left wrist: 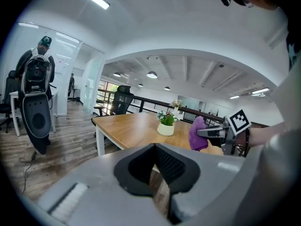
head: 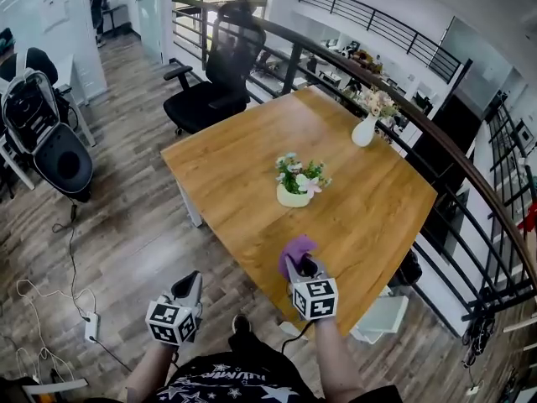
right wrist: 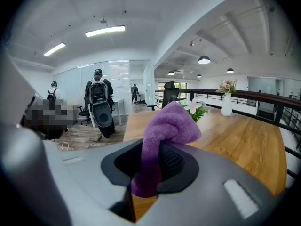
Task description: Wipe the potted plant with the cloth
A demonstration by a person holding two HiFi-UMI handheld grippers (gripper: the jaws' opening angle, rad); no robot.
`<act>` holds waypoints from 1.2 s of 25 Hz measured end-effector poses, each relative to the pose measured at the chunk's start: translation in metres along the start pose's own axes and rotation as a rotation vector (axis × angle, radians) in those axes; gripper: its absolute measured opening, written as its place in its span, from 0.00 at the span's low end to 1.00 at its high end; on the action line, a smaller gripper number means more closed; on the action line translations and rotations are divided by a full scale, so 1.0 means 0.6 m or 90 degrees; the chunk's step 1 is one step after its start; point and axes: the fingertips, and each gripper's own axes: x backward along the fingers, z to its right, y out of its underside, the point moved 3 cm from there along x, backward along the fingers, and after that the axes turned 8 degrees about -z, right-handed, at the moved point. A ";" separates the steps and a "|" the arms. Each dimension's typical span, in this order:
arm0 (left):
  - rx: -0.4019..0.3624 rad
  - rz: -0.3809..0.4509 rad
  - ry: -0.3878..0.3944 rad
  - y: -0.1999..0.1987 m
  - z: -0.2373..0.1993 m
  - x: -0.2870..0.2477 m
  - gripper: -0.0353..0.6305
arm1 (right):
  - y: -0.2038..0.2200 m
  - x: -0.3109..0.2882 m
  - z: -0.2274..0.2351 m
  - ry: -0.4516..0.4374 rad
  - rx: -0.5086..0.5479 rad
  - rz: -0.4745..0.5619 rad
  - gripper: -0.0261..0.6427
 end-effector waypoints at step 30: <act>-0.049 -0.030 0.094 -0.166 0.025 -0.277 0.06 | -0.006 -0.071 0.238 0.099 -0.124 -0.005 0.17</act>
